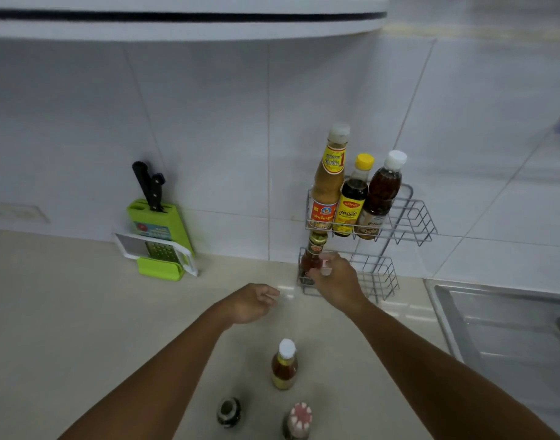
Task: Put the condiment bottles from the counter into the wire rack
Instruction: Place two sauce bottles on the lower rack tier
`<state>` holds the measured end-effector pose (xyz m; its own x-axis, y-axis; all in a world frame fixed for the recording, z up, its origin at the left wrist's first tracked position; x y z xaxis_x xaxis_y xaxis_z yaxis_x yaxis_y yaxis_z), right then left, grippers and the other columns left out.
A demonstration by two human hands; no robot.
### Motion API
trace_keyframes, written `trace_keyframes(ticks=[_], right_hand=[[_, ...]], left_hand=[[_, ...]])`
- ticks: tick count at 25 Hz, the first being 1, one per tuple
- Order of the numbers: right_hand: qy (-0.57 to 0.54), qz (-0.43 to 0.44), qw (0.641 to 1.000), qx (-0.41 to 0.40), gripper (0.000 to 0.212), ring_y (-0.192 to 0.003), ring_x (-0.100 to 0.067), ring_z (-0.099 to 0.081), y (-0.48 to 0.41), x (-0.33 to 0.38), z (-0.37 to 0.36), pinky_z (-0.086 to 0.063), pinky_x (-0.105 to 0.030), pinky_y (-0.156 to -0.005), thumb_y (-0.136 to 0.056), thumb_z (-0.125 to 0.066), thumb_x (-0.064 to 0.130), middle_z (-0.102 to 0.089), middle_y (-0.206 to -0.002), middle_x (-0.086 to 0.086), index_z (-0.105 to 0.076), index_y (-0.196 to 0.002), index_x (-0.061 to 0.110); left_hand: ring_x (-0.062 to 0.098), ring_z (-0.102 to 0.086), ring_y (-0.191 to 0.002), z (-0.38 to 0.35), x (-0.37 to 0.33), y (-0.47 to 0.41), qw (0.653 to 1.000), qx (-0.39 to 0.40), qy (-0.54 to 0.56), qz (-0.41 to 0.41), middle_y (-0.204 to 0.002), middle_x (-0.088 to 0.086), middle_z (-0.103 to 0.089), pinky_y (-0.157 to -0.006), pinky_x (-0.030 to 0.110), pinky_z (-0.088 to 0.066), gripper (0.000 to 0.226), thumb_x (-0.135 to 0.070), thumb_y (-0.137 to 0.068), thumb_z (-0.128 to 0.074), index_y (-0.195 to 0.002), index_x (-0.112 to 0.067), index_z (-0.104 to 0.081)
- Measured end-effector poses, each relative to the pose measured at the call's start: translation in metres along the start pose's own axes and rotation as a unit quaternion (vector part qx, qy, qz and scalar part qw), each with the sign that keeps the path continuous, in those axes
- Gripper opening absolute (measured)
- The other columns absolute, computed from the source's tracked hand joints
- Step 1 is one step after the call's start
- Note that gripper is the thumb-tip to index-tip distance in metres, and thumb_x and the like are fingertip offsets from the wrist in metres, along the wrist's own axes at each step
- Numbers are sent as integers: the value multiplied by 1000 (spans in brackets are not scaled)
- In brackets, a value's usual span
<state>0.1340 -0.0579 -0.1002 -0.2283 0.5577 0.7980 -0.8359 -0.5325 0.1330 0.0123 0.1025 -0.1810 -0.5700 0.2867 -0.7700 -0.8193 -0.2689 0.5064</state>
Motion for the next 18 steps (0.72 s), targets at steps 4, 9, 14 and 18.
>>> trace_keyframes(ticks=[4,9,14,18], right_hand=[[135,93,947,275,62,-104,-12,-65,78,6,-41,-54,-26,-86,-75,-75,62,-66,-120,5,-62,-130,35],[233,145,925,261,34,-105,-28,-64,109,-11,-69,-57,-44,-91,-84,-66,21,-67,-117,-12,-70,-117,18],[36,141,972,182,12,-73,-27,-77,104,21,-1,-65,-44,-68,-86,-75,11,-78,-86,-10,-73,-96,16],[-66,176,975,122,21,-65,-21,-78,87,76,63,-64,-34,-62,-89,-79,19,-78,-80,-11,-70,-108,15]], left_hand=[[14,-63,-109,-16,30,23,997,34,-67,-31,-119,5,-65,-83,24,-54,49,9,-82,-52,-126,-11,-60],[11,-60,-116,-35,40,42,992,77,-91,-48,-124,-2,-64,-91,30,-54,68,-11,-60,-71,-124,-29,-59],[-2,-58,-113,-43,0,73,990,59,-61,-112,-121,-19,-64,-98,27,-49,71,-37,-52,-90,-115,-48,-59],[14,-56,-58,-33,-71,96,972,-39,81,-219,-71,-7,-62,-51,29,-46,39,-13,-67,-80,-101,-24,-63]])
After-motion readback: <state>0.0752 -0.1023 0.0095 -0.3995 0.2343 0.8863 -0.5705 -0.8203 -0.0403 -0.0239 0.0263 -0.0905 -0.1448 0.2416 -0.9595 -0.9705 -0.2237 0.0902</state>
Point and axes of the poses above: each hand's wrist, its own y-axis away from the middle knuckle, its own z-axis out of the back of the hand, x = y × z, the point moved 5 cm from there along -y, towards the middle knuckle
